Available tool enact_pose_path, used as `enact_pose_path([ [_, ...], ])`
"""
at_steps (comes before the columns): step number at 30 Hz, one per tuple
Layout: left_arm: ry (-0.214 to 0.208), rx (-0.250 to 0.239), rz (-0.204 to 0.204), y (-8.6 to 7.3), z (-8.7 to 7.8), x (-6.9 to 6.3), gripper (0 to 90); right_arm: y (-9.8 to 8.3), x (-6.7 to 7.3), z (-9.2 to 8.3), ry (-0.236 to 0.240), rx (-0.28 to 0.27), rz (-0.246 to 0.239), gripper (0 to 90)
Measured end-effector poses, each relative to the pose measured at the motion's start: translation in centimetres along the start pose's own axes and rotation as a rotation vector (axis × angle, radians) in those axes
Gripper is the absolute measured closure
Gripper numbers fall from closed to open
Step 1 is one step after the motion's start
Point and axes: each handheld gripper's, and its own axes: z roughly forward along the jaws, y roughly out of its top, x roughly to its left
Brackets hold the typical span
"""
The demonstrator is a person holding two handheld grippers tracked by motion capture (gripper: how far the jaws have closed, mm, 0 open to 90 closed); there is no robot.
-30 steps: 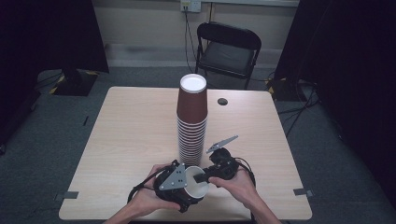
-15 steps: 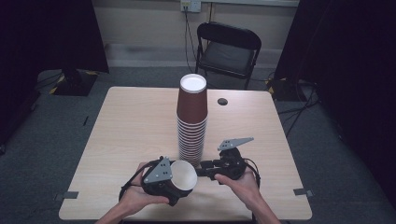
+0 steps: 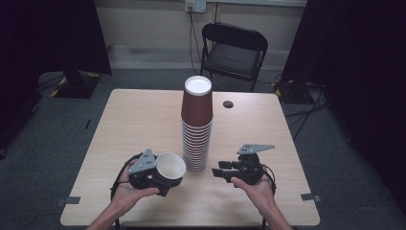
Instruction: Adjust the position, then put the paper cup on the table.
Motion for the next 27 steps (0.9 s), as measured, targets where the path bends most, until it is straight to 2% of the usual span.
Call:
enact_pose_path([
  [1,0.008,-0.004,-0.014,0.1,-0.1,0.3,8.6,-0.2,-0.2,-0.2,-0.011,-0.008,0.001,53.7],
  [5,0.056,-0.025,-0.03,0.2,-0.7,1.3,8.6,-1.3,-0.9,-1.0,-0.059,-0.026,0.013,48.1],
  [8,0.089,-0.054,-0.062,0.2,-1.2,1.9,8.6,-2.1,-1.4,-1.6,-0.101,-0.033,0.028,41.6],
  [10,0.098,-0.078,-0.085,0.2,-1.4,2.4,8.6,-2.6,-1.8,-1.9,-0.127,-0.029,0.04,41.1],
  [13,0.144,-0.106,-0.102,0.2,-1.7,2.9,8.6,-3.3,-2.4,-2.4,-0.16,-0.044,0.044,39.3],
  [20,0.224,-0.112,-0.062,0.8,-2.3,4.7,8.6,-4.3,-3.5,-3.5,-0.2,-0.06,0.071,39.0],
  [23,0.255,-0.129,-0.057,0.8,-2.0,5.5,8.6,-4.5,-3.8,-3.7,-0.209,-0.066,0.078,39.1],
  [27,0.278,-0.109,-0.043,1.0,-1.3,6.6,8.5,-4.7,-4.3,-3.7,-0.216,-0.064,0.092,39.0],
])
